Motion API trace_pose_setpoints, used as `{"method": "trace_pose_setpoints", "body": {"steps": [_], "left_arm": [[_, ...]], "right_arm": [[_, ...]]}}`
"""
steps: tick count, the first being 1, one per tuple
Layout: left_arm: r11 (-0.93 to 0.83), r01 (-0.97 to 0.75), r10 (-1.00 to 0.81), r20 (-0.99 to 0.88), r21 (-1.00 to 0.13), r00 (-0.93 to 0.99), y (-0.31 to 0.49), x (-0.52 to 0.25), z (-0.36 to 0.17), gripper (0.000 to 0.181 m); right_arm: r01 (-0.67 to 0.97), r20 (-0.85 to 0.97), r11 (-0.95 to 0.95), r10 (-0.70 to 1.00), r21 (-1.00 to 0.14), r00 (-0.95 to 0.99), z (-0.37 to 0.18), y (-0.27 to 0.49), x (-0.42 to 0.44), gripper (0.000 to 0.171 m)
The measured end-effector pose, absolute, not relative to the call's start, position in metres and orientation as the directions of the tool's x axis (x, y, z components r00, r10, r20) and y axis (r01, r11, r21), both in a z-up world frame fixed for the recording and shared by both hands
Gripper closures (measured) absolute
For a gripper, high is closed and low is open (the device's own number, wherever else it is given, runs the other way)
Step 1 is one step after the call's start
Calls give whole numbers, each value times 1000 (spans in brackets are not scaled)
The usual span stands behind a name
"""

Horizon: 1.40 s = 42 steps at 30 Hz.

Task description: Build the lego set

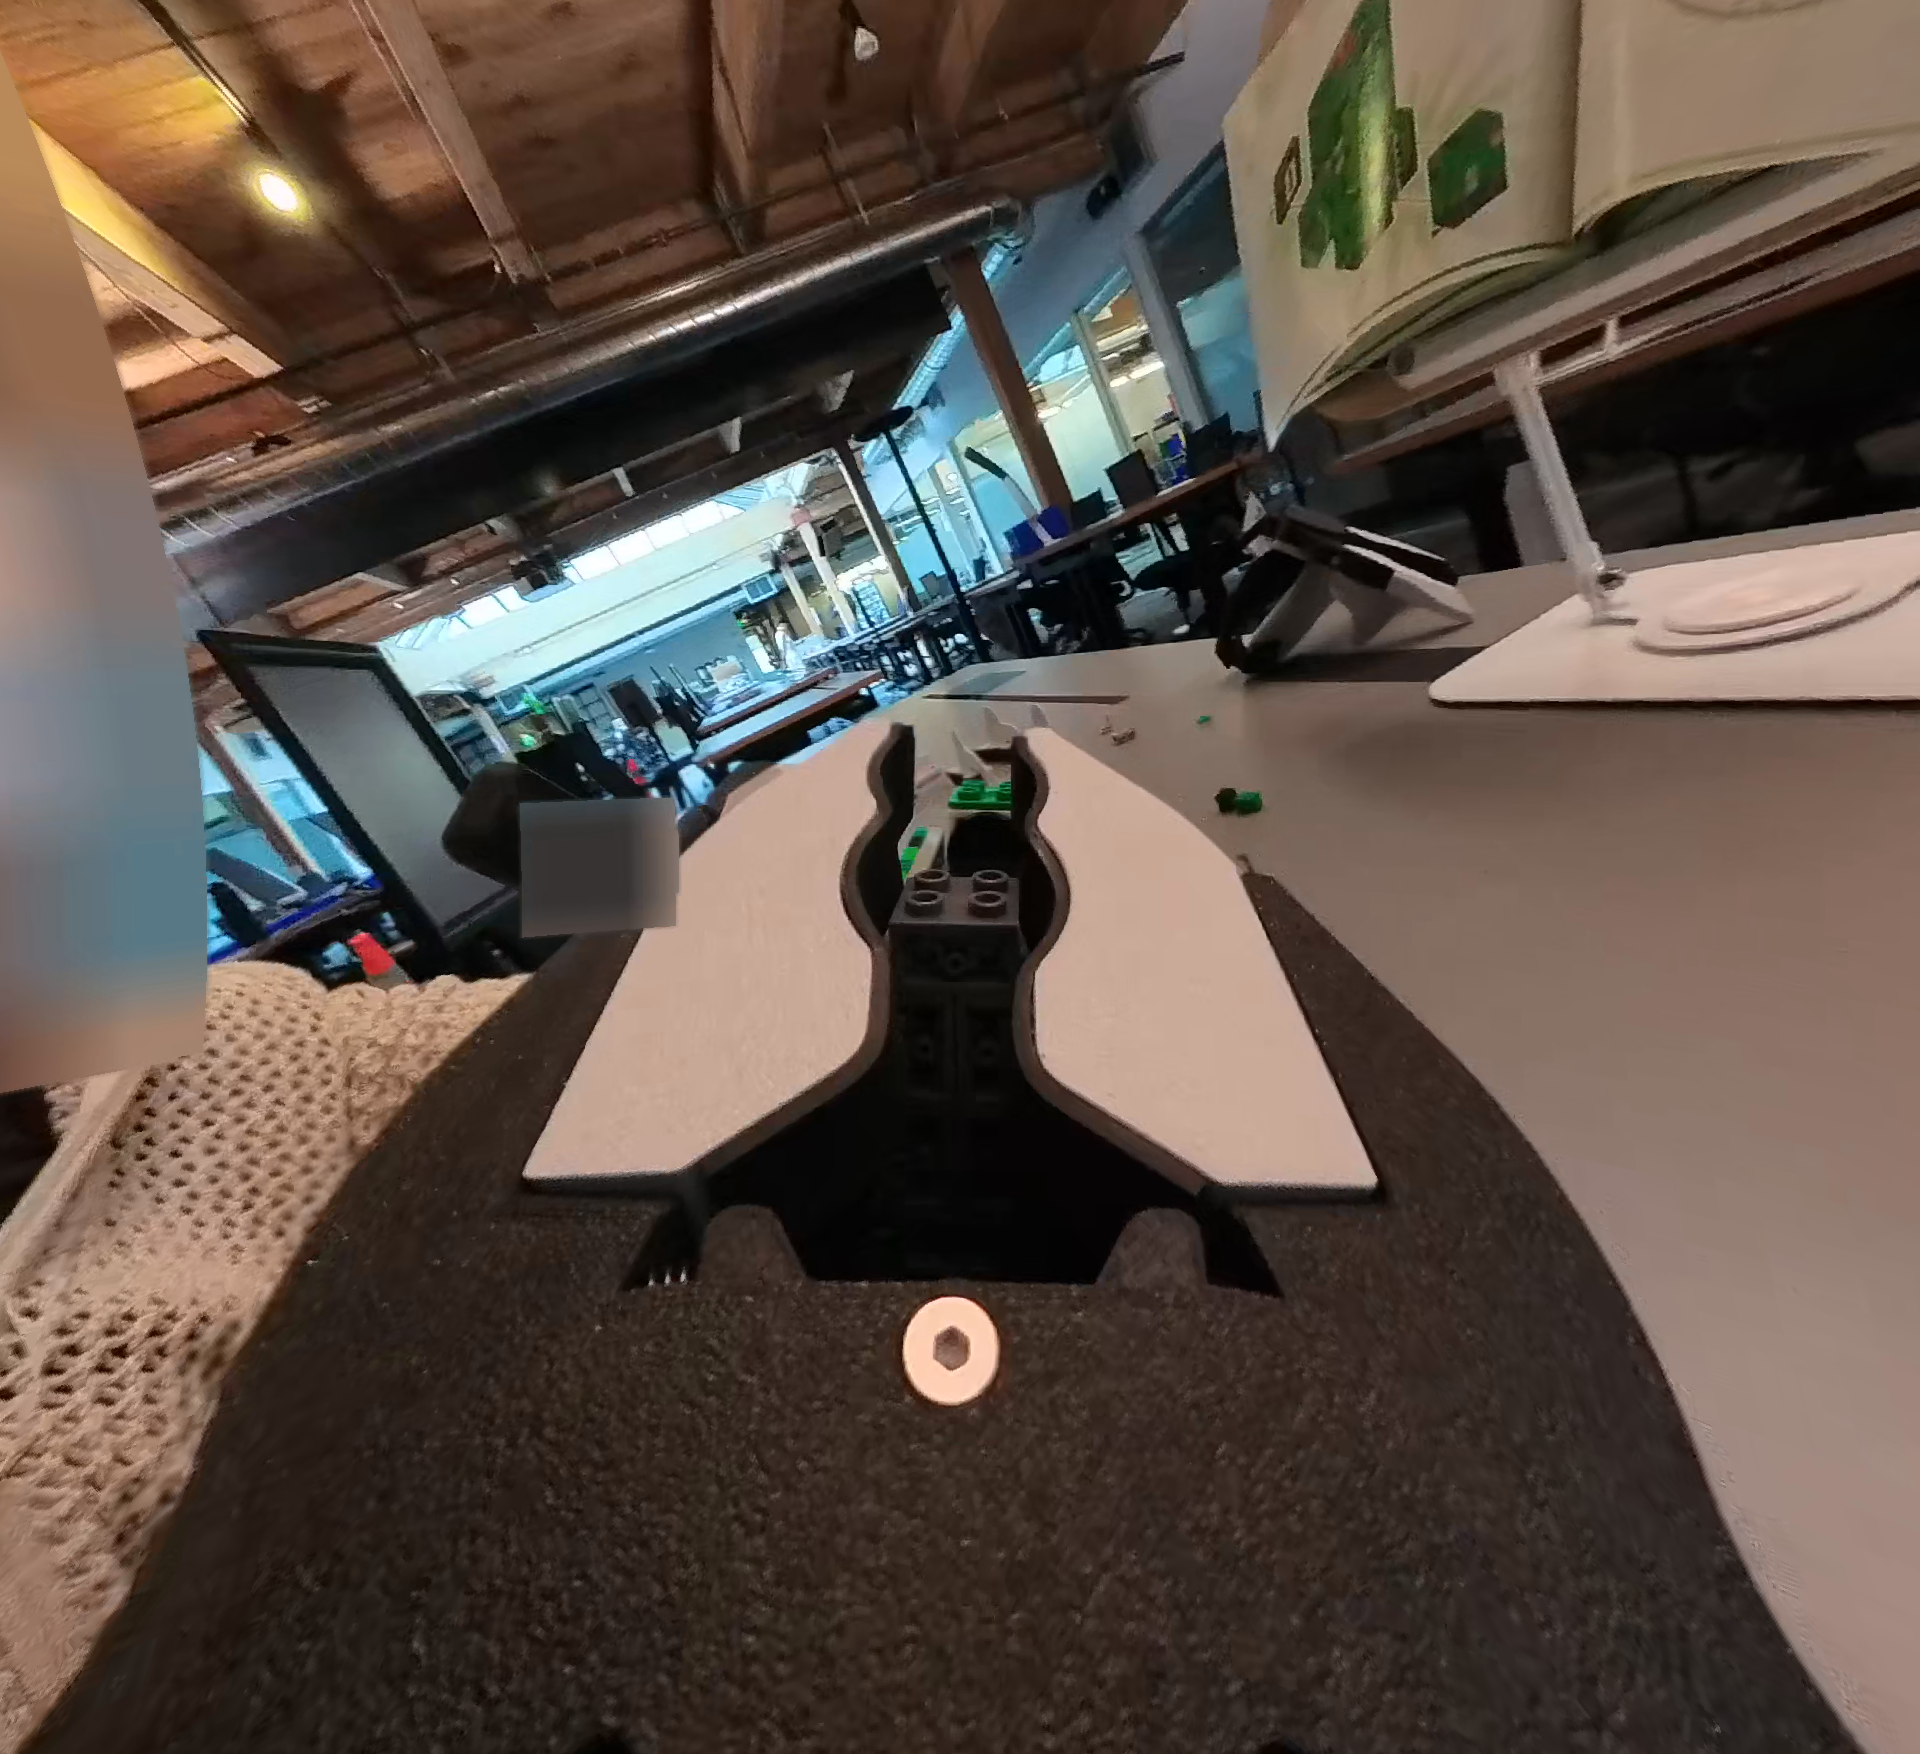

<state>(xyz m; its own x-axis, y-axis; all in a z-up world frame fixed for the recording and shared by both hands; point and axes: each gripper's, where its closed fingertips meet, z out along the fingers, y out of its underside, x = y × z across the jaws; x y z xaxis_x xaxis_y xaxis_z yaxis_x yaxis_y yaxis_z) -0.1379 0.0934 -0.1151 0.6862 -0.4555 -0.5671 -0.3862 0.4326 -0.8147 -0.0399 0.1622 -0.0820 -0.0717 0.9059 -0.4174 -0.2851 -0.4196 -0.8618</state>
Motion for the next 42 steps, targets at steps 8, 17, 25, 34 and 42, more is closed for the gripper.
{"method": "trace_pose_setpoints", "body": {"steps": [8, 17, 25, 34, 42], "left_arm": [[108, -127, -640, -167, -986, 750, 97, -85, -108, 110], [-83, 26, -765, 81, -996, 639, 82, -62, -119, 138], [-48, -68, -775, -5, -997, 632, 78, -66, -126, 141], [-44, -298, -754, -164, -954, 636, 79, -78, -140, 144], [13, -475, -732, -332, -880, 595, 76, -79, -146, 144]], "right_arm": [[-261, -371, -417, 905, -871, -210, -74, 135, -52, 154], [-214, -293, -392, 877, -895, -382, -66, 90, -63, 154], [-167, -123, -186, 936, -968, -329, -73, 75, -67, 154], [34, 109, 120, 968, -992, -225, -104, 73, -75, 124], [279, 287, 343, 932, -897, -223, -141, 73, -76, 118]]}}
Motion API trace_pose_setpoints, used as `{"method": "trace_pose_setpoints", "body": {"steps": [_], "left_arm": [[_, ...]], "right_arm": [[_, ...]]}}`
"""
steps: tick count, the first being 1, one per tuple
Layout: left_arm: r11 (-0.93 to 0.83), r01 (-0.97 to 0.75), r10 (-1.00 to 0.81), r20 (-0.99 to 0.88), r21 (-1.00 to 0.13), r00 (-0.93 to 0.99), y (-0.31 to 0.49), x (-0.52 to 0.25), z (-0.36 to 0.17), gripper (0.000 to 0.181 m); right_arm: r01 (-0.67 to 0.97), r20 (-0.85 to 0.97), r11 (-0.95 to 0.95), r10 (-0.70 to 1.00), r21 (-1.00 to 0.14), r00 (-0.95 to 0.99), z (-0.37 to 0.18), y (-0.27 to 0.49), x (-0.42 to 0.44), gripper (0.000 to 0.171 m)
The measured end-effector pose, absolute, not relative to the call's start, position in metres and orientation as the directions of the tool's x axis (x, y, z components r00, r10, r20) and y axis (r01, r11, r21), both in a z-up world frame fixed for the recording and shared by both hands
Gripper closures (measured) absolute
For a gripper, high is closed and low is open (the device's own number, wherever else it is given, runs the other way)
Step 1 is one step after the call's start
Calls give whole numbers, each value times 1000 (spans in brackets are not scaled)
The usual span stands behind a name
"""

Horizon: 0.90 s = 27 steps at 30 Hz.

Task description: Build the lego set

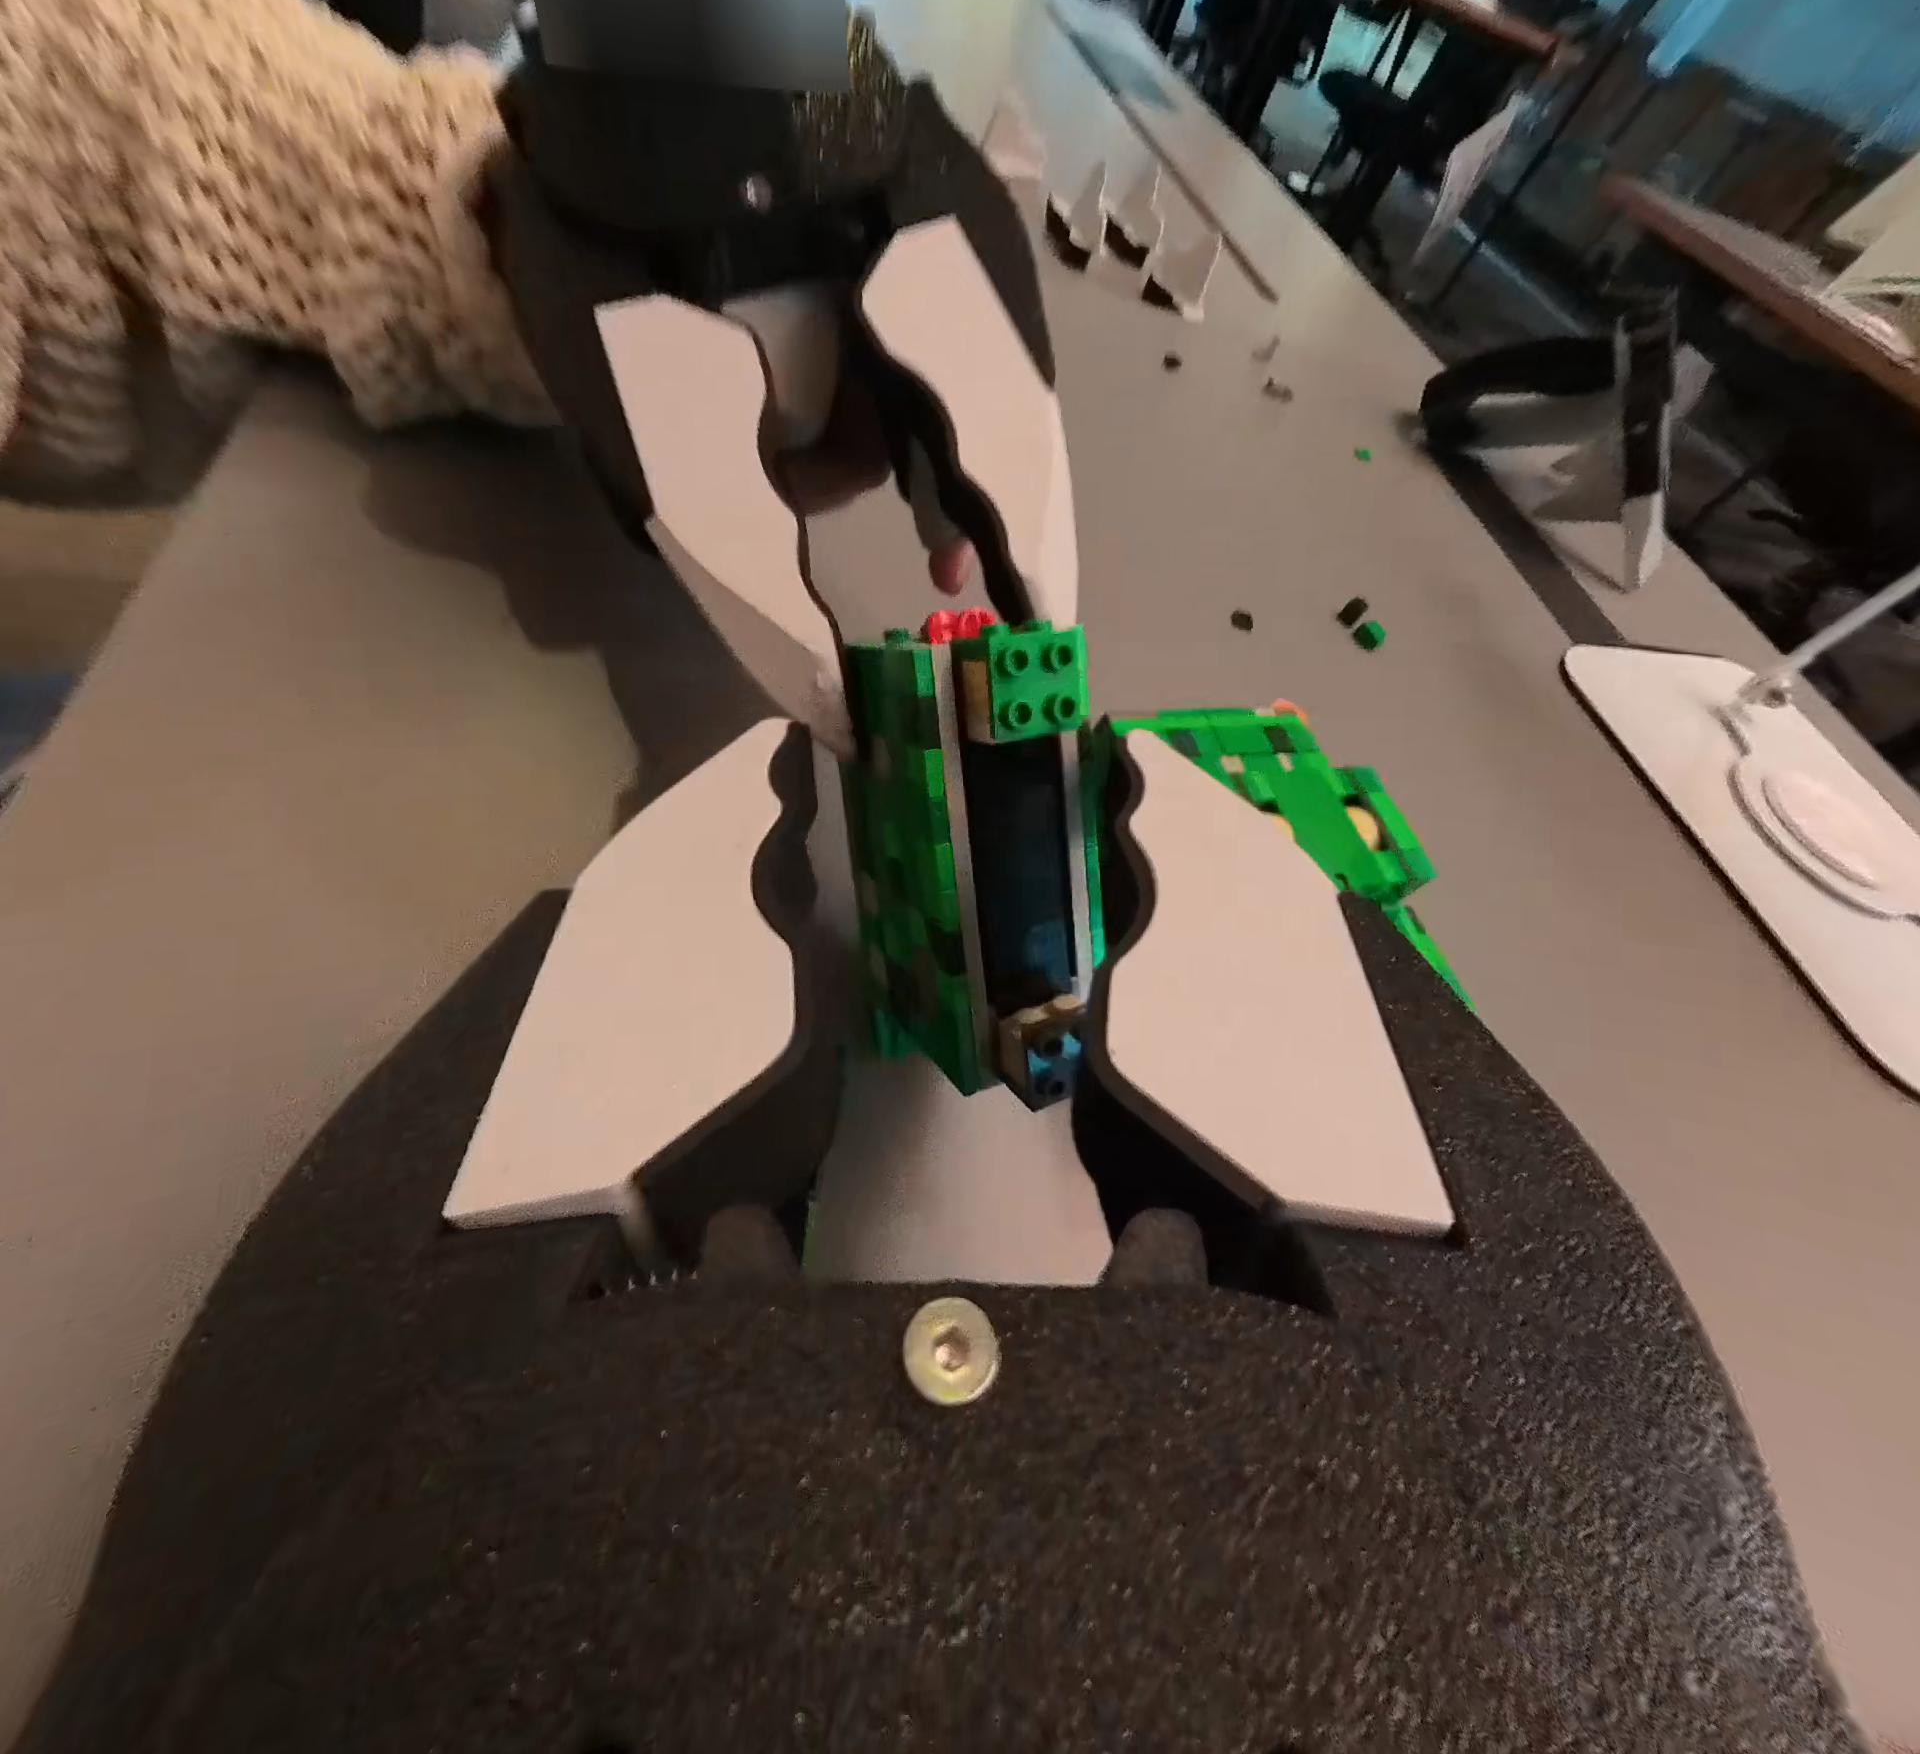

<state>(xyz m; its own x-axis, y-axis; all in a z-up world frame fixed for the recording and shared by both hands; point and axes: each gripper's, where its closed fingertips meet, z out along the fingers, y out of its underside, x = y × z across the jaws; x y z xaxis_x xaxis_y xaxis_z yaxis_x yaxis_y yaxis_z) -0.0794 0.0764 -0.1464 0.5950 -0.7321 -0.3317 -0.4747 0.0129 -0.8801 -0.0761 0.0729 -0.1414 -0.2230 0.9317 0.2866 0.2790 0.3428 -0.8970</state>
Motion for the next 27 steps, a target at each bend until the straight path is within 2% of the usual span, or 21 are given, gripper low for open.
{"method": "trace_pose_setpoints", "body": {"steps": [3, 8, 15, 17, 19, 22, 24, 27], "left_arm": [[58, -516, -729, -389, -855, 563, 73, -76, -145, 144], [170, -580, -703, -511, -796, 495, 66, -69, -143, 144], [285, -643, -661, -631, -711, 405, 59, -62, -143, 144], [307, -656, -644, -658, -689, 390, 59, -61, -143, 144], [346, -663, -627, -690, -664, 363, 57, -60, -143, 144], [407, -645, -543, -739, -647, 399, 60, -60, -133, 140], [439, -633, -471, -764, -637, 442, 63, -62, -122, 130], [437, -574, -441, -721, -693, 535, 66, -71, -107, 126]], "right_arm": [[337, 333, 399, 912, -853, -238, -153, 71, -77, 116], [375, 380, 451, 890, -810, -251, -153, 71, -72, 128], [436, 449, 515, 857, -738, -253, -162, 73, -69, 118], [448, 432, 518, 855, -728, -285, -166, 69, -67, 130], [451, 430, 526, 850, -721, -304, -168, 67, -66, 132], [442, 435, 519, 855, -732, -284, -163, 69, -65, 133], [420, 410, 487, 873, -766, -265, -156, 71, -64, 133], [361, 378, 438, 898, -823, -226, -143, 74, -65, 133]]}}
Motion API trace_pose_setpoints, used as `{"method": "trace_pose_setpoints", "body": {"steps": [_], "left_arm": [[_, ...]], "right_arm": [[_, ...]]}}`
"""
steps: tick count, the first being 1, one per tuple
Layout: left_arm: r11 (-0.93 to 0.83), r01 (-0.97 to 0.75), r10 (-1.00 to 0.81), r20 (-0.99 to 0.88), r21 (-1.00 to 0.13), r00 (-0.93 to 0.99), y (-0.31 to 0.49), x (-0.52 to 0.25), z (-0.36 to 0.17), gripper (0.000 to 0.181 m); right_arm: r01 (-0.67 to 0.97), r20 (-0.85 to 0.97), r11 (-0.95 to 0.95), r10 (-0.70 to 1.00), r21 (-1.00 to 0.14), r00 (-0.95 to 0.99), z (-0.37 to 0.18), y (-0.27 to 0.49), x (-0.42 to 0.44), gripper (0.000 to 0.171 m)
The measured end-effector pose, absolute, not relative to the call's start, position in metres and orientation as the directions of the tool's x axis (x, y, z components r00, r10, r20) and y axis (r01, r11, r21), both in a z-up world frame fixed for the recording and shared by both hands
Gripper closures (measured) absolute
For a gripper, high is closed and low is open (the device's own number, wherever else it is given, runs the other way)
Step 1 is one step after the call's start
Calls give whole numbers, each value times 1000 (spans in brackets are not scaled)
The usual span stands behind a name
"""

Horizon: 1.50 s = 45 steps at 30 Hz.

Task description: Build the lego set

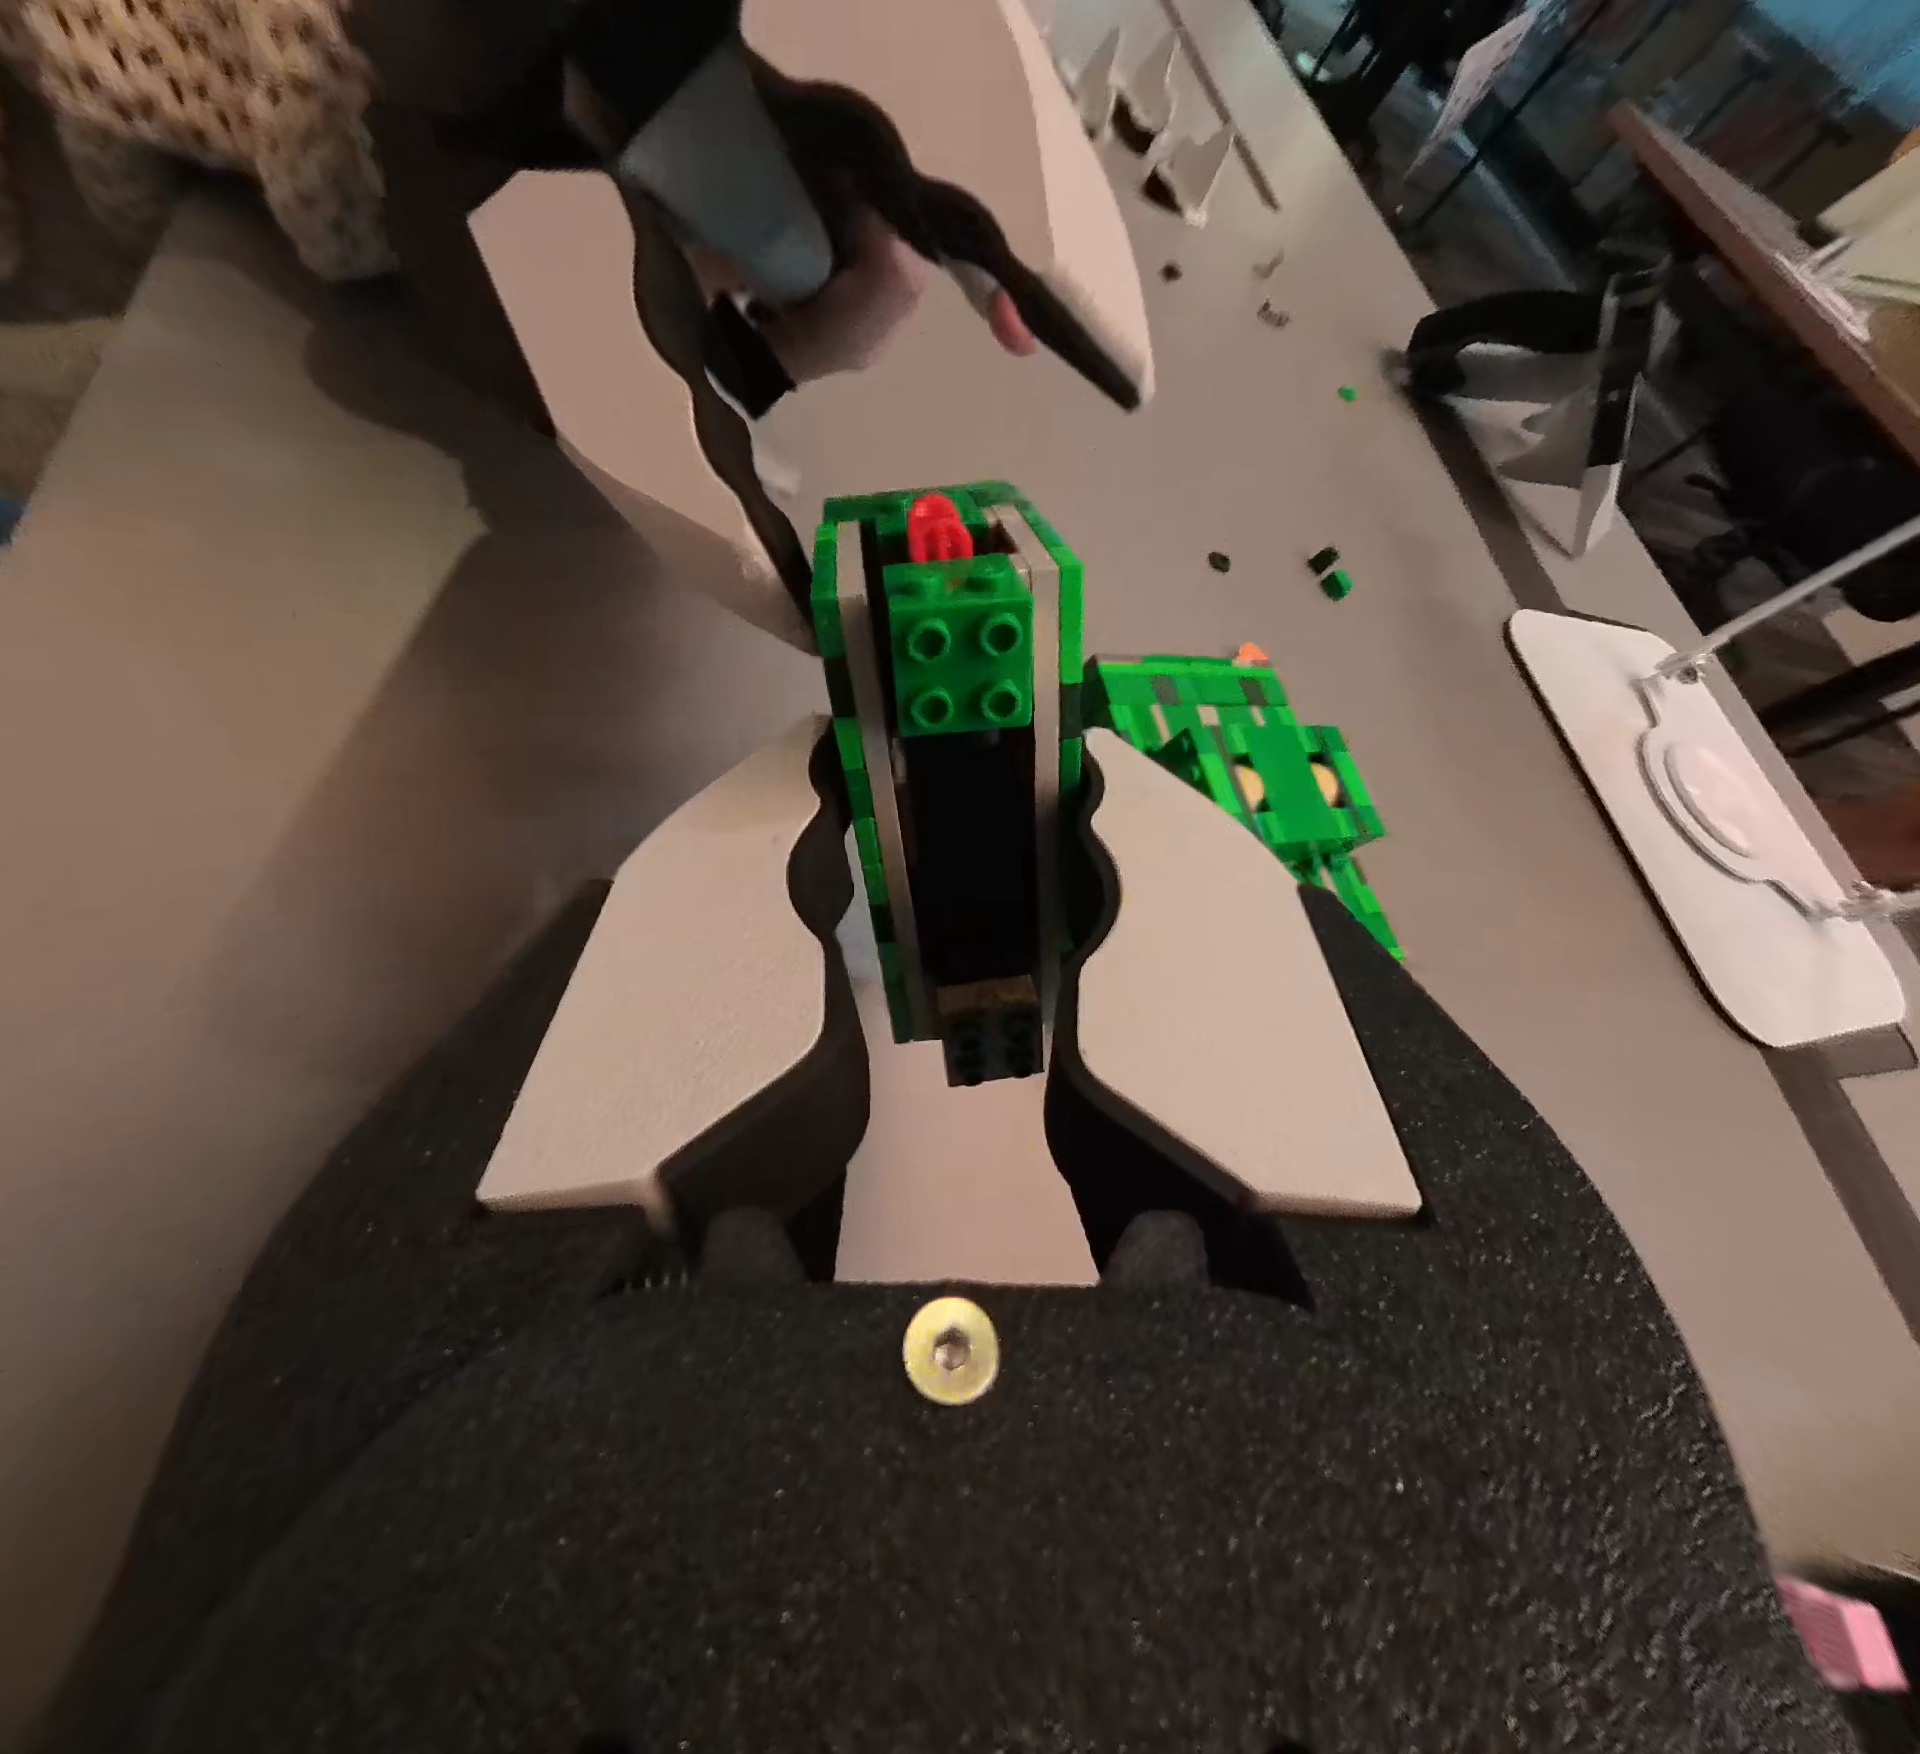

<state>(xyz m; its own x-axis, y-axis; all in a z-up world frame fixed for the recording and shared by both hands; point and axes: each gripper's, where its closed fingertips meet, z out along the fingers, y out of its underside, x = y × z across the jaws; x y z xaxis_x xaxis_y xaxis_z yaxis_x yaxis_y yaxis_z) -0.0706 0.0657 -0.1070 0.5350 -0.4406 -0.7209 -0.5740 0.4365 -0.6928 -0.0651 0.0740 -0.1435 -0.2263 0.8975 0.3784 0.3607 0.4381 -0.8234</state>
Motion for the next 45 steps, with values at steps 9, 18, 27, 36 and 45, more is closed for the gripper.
{"method": "trace_pose_setpoints", "body": {"steps": [9, 18, 27, 36, 45], "left_arm": [[338, -449, -331, -551, -827, 766, 98, -129, -101, 133], [229, -309, -383, -377, -923, 843, 114, -148, -114, 134], [225, -333, -406, -399, -916, 822, 114, -142, -120, 138], [222, -334, -426, -399, -916, 812, 114, -139, -123, 140], [229, -351, -434, -418, -908, 798, 113, -136, -125, 142]], "right_arm": [[131, 166, 158, 985, -979, 51, -99, 122, -54, 133], [-152, -387, -376, 921, -914, 47, -87, 167, -36, 133], [-297, -668, -744, 668, -599, -328, -63, 172, -18, 133], [-309, -683, -870, 493, -385, -539, -51, 179, -4, 133], [-329, -699, -861, 507, -387, -505, -53, 182, -5, 133]]}}
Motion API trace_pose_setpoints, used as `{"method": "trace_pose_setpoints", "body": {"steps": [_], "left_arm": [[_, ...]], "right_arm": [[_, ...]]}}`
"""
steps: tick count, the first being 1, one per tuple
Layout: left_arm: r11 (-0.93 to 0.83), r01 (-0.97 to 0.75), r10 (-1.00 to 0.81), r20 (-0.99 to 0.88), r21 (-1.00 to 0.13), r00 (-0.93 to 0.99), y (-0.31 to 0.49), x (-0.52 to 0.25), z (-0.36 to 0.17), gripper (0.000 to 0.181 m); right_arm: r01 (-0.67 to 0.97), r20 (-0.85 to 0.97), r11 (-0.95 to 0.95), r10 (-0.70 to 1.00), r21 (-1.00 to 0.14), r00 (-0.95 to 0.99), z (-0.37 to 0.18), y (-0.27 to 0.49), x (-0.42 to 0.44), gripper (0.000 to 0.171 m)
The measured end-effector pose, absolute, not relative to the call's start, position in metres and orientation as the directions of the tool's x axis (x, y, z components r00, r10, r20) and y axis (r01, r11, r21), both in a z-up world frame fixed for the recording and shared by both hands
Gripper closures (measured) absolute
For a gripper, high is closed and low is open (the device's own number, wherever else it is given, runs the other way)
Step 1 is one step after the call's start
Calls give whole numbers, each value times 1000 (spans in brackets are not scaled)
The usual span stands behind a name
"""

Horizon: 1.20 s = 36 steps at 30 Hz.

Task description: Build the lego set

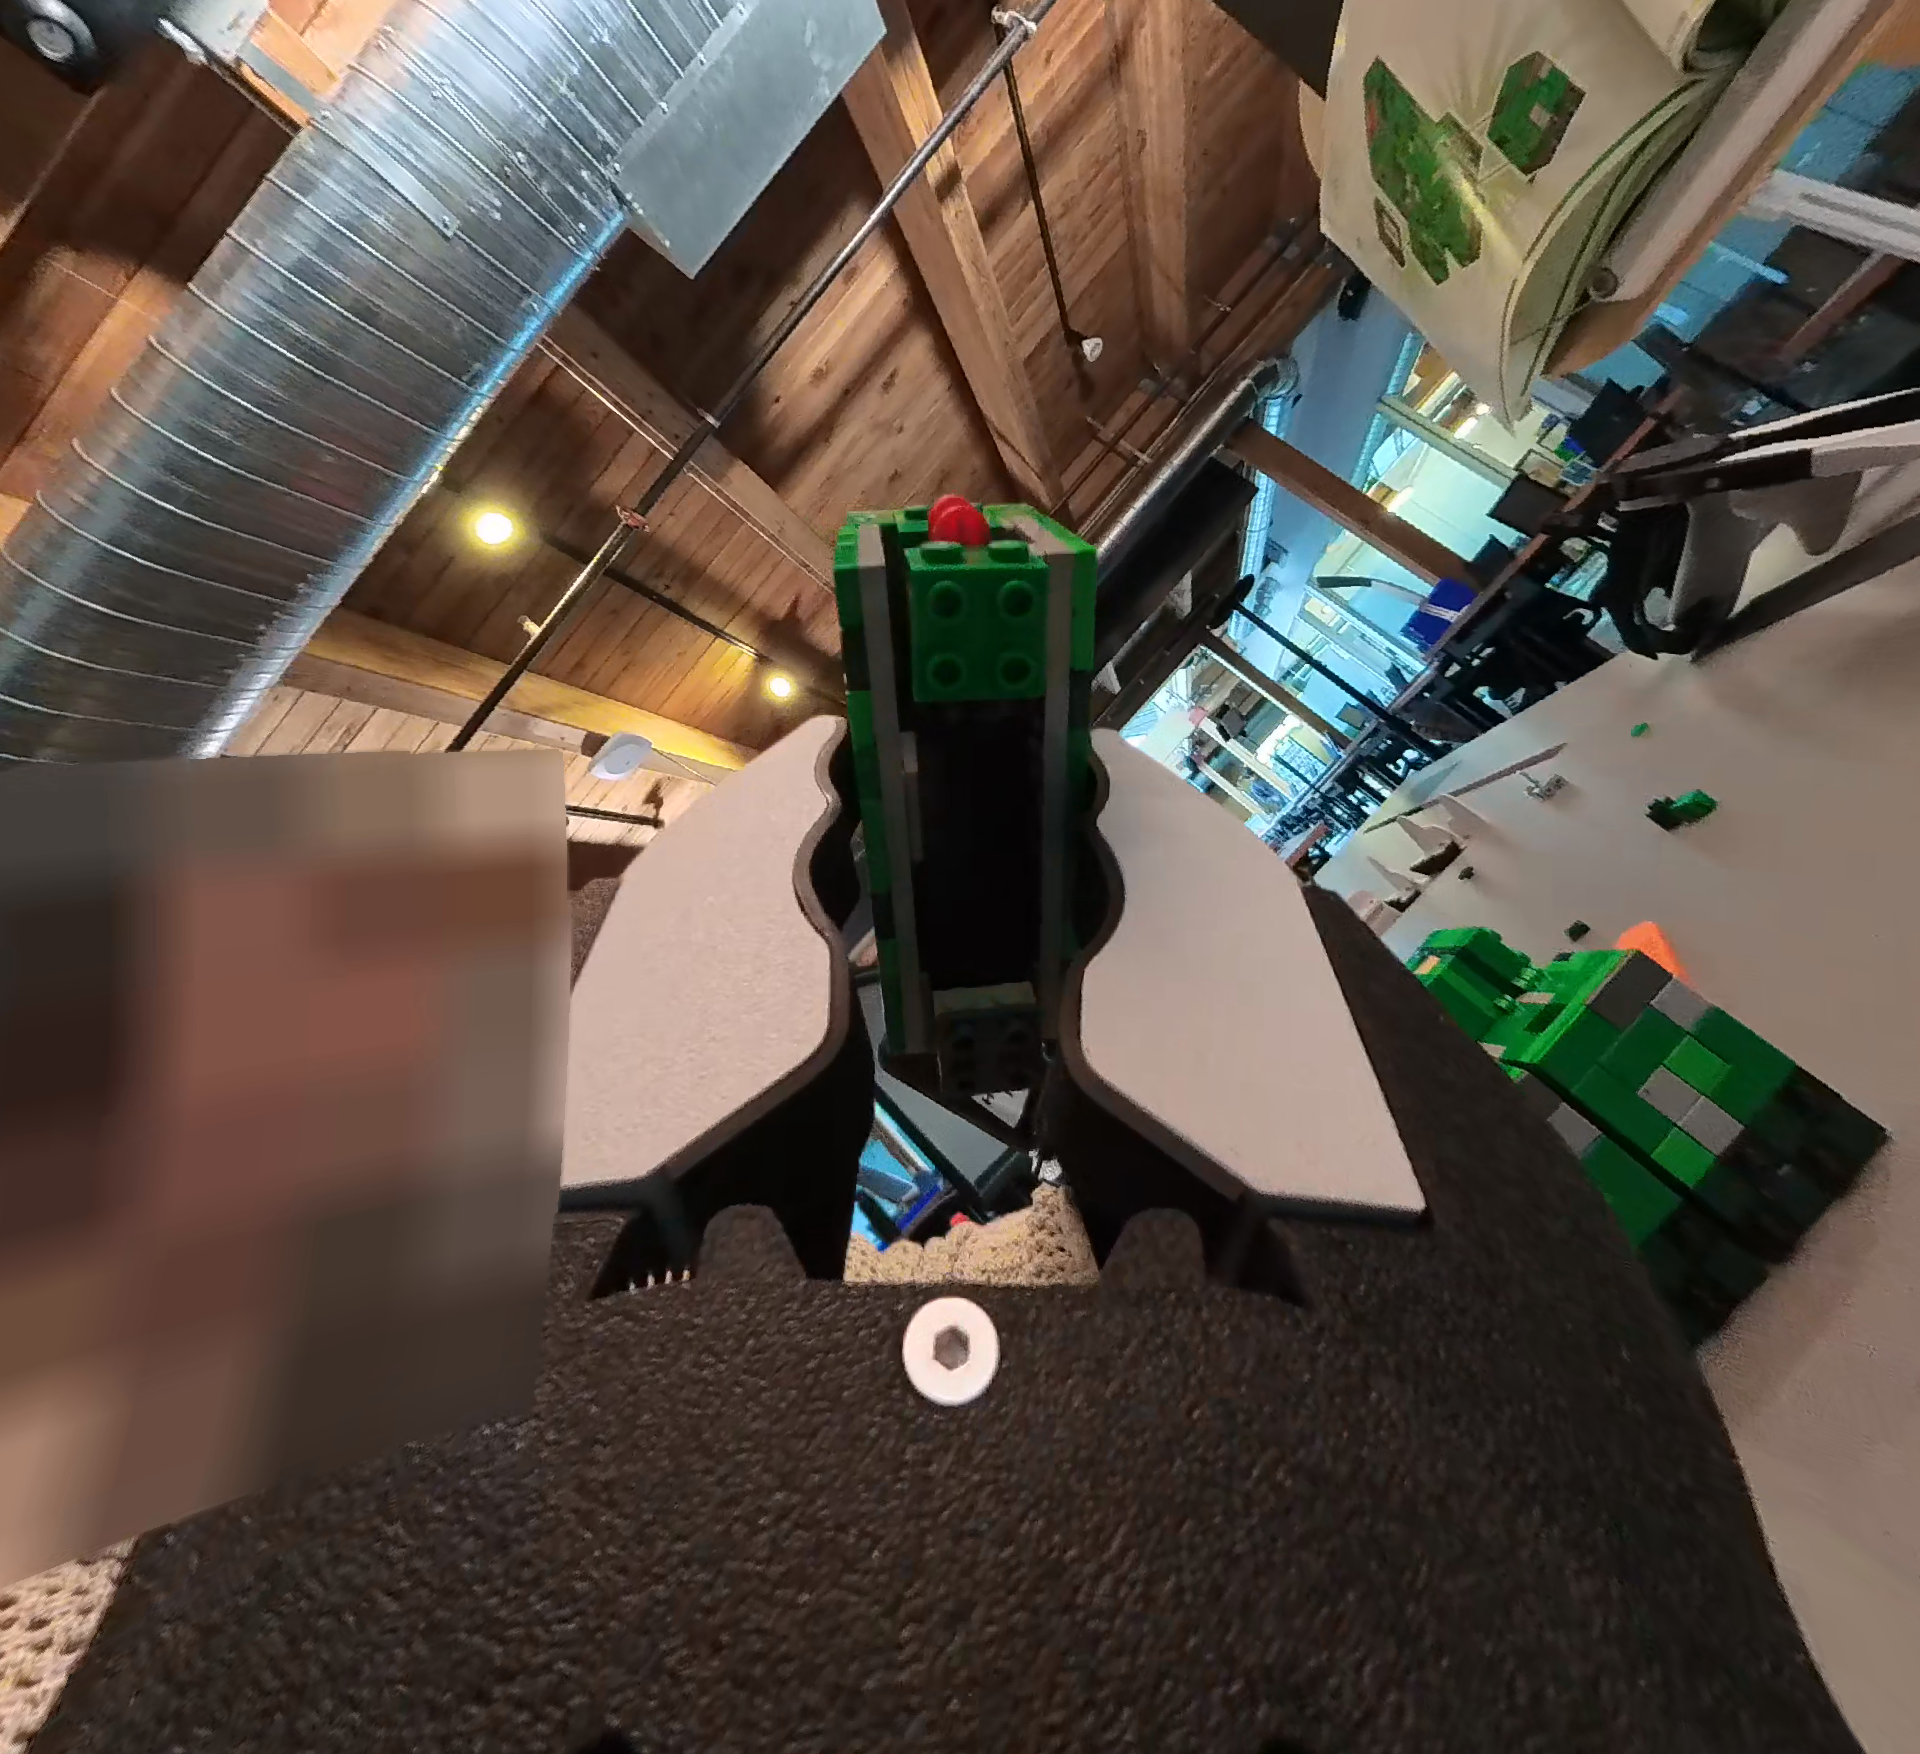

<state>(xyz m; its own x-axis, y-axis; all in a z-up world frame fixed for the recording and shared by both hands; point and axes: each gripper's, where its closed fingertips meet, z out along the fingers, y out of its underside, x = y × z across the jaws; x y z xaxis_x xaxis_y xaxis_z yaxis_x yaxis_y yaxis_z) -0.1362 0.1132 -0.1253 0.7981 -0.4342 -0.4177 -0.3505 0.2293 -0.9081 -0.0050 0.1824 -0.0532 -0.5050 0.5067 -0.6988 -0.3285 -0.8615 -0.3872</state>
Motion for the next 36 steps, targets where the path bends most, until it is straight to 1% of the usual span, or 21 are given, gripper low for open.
{"method": "trace_pose_setpoints", "body": {"steps": [3, 7, 13, 15, 18, 21, 23, 26, 31, 36], "left_arm": [[234, -359, -434, -428, -903, 793, 113, -135, -125, 143], [240, -369, -436, -439, -898, 785, 112, -134, -126, 144], [241, -373, -437, -444, -896, 782, 112, -134, -127, 145], [241, -375, -438, -446, -895, 781, 112, -133, -127, 145], [242, -382, -439, -452, -892, 777, 112, -133, -128, 145], [241, -386, -440, -455, -890, 774, 112, -132, -129, 146], [240, -386, -442, -454, -891, 773, 112, -132, -129, 146], [238, -387, -444, -454, -891, 772, 112, -132, -130, 146], [233, -390, -449, -454, -891, 769, 112, -132, -131, 147], [233, -393, -452, -457, -889, 766, 112, -131, -132, 148]], "right_arm": [[-328, -699, -849, 528, -414, -482, -54, 181, -7, 133], [-325, -699, -812, 584, -485, -414, -57, 178, -13, 133], [-342, -666, -702, 708, -625, -234, -65, 180, -20, 133], [-363, -663, -657, 737, -660, -130, -69, 188, -19, 133], [-387, -641, -561, 759, -732, 115, -81, 206, -13, 133], [-320, -537, -435, 740, -842, 406, -96, 223, -1, 133], [-279, -477, -387, 722, -879, 501, -100, 228, 4, 133], [-269, -488, -408, 697, -873, 525, -106, 230, 5, 133], [-307, -582, -497, 648, -812, 491, -115, 232, 4, 133], [-318, -598, -507, 644, -801, 477, -114, 232, 5, 133]]}}
